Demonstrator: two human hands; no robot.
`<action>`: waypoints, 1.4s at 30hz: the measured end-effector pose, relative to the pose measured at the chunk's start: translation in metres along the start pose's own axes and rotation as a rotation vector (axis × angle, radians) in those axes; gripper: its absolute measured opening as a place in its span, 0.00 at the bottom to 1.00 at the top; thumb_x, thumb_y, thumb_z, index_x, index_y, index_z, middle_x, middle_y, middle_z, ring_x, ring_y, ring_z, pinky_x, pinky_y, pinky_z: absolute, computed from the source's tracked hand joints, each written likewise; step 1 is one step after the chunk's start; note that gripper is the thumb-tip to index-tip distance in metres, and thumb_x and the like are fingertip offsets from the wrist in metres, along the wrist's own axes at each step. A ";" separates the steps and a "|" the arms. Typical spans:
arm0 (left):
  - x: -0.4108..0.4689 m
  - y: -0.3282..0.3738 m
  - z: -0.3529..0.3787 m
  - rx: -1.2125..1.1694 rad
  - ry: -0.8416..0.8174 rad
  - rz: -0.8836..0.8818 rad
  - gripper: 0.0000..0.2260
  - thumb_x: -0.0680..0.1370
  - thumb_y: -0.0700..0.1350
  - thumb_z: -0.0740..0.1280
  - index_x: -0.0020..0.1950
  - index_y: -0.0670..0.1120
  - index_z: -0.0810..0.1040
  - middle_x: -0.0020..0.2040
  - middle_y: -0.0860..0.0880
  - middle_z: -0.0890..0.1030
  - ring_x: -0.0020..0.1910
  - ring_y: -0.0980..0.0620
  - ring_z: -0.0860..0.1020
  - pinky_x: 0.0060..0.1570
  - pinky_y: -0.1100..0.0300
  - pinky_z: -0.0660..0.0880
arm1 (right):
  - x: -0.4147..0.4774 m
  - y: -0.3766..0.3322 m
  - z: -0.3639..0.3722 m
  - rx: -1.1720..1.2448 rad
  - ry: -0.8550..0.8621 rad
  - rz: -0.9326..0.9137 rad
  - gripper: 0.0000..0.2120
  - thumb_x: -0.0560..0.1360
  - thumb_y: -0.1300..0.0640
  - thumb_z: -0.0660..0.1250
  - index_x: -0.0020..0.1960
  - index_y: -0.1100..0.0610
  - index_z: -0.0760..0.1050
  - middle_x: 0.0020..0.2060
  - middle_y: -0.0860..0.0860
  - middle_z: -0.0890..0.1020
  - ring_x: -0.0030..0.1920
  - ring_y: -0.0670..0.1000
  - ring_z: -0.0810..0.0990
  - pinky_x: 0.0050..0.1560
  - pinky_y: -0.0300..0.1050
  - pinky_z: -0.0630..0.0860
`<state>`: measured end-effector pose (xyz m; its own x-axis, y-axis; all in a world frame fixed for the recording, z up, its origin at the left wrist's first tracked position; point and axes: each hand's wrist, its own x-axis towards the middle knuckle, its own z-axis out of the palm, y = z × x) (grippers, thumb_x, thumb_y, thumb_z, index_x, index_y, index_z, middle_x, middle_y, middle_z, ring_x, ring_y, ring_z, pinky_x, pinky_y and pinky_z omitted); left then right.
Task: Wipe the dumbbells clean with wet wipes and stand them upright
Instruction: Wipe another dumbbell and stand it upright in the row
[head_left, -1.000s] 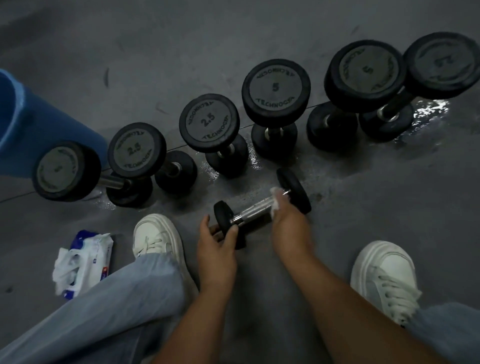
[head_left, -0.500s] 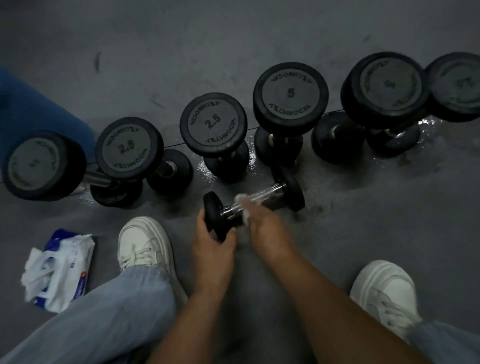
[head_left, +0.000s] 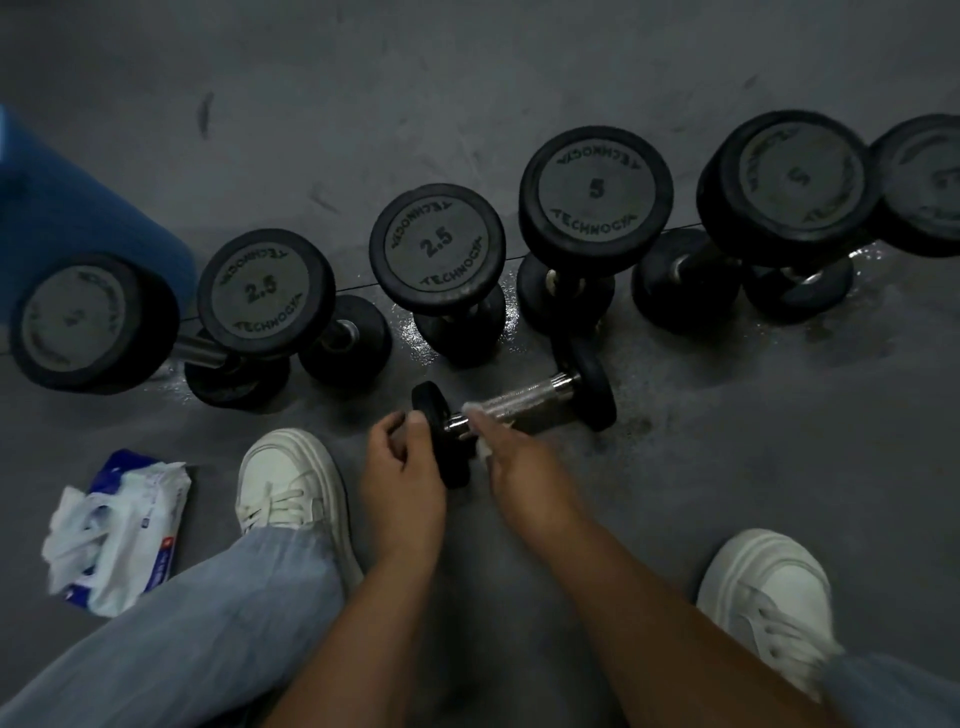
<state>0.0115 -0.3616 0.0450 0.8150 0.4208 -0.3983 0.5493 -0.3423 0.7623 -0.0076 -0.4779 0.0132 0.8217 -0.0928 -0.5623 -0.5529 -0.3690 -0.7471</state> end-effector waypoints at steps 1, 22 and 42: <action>-0.001 0.001 -0.002 0.016 0.003 -0.002 0.11 0.81 0.52 0.64 0.60 0.48 0.77 0.49 0.50 0.82 0.47 0.52 0.79 0.47 0.61 0.73 | -0.001 0.001 -0.002 0.022 0.051 0.017 0.13 0.81 0.46 0.58 0.62 0.42 0.76 0.53 0.45 0.81 0.54 0.45 0.80 0.57 0.37 0.71; -0.045 -0.012 -0.021 0.464 -0.288 -0.127 0.19 0.80 0.58 0.63 0.55 0.43 0.80 0.53 0.42 0.83 0.51 0.42 0.79 0.45 0.55 0.70 | -0.071 0.019 -0.027 -0.178 0.211 0.241 0.23 0.80 0.61 0.54 0.74 0.49 0.60 0.53 0.58 0.78 0.50 0.58 0.78 0.44 0.44 0.68; -0.075 -0.026 -0.027 0.471 -0.314 -0.037 0.18 0.81 0.55 0.64 0.66 0.45 0.76 0.59 0.45 0.81 0.57 0.45 0.79 0.49 0.58 0.71 | -0.059 -0.001 -0.025 -0.282 -0.027 0.252 0.13 0.80 0.56 0.58 0.61 0.58 0.74 0.54 0.57 0.78 0.51 0.50 0.75 0.45 0.37 0.69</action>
<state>-0.0688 -0.3615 0.0687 0.7700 0.1937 -0.6079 0.5425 -0.7003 0.4640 -0.0523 -0.4954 0.0565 0.6590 -0.1904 -0.7277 -0.6743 -0.5783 -0.4593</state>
